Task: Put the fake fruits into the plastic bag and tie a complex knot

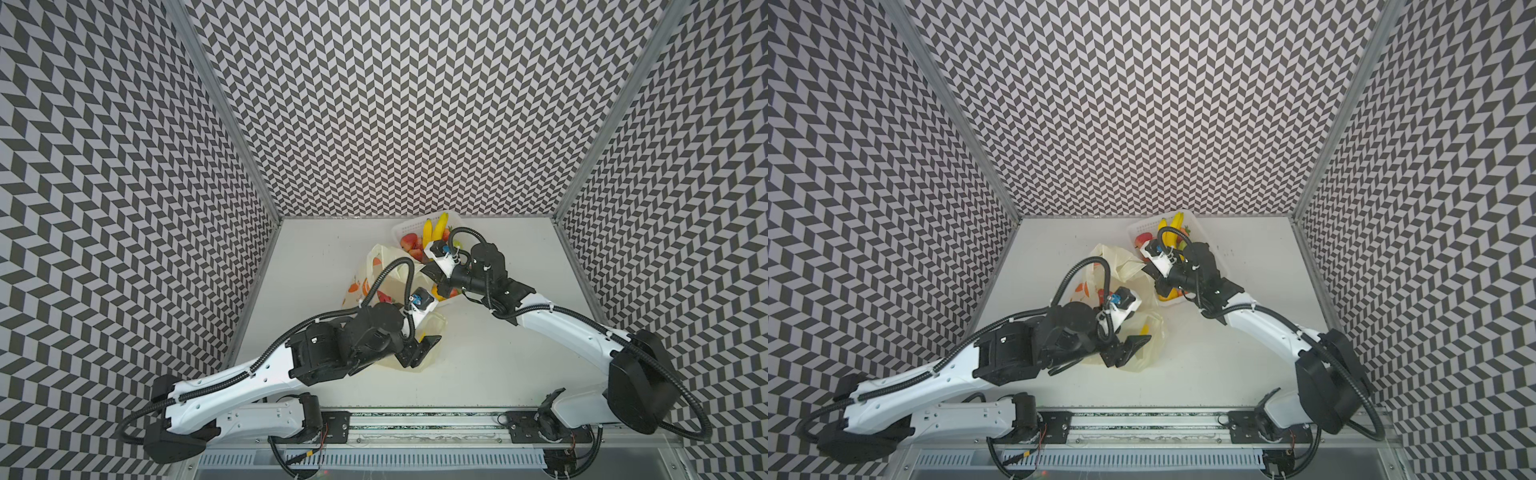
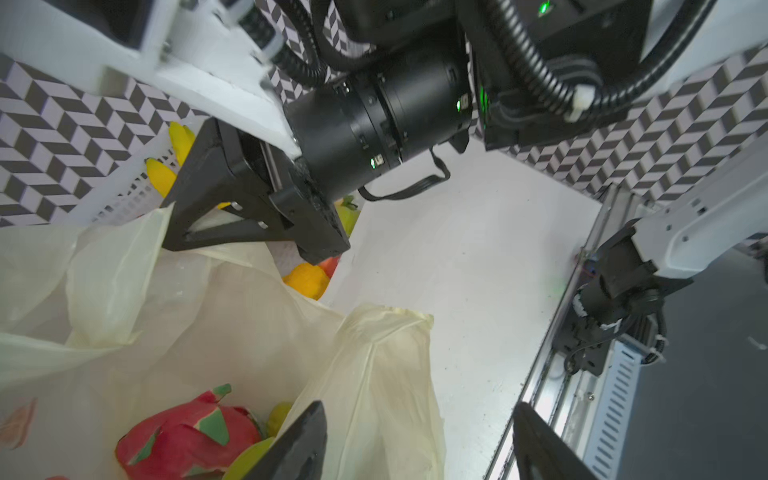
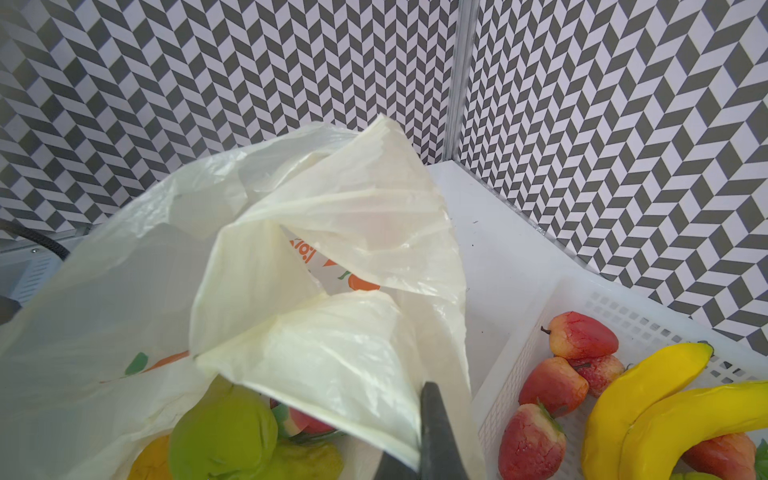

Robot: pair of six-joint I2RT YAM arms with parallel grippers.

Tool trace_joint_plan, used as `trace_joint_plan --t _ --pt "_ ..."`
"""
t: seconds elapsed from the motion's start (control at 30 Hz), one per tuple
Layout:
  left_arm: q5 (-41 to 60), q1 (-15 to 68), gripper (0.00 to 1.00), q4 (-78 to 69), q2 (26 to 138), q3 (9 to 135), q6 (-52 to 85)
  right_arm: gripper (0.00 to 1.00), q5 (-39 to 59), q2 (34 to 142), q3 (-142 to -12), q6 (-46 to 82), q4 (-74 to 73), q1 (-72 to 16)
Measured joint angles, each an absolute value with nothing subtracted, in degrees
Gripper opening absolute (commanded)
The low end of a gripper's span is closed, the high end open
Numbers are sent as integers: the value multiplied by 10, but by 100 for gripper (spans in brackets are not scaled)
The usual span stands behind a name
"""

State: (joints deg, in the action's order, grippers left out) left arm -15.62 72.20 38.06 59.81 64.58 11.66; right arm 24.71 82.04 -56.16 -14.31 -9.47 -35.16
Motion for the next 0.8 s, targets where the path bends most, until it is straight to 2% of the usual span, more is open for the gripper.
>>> trace_joint_plan --t 0.17,0.33,0.53,0.8 --pt "-248 739 72 424 649 672 121 0 249 820 -562 -139 -95 -351" --pt "-296 739 73 435 673 673 112 0 253 820 -562 -138 -95 -351" --pt "-314 739 74 426 706 673 84 0 254 820 -561 -136 -95 -351" --pt "-345 730 70 397 764 675 50 0 258 814 -561 -134 -95 -351"
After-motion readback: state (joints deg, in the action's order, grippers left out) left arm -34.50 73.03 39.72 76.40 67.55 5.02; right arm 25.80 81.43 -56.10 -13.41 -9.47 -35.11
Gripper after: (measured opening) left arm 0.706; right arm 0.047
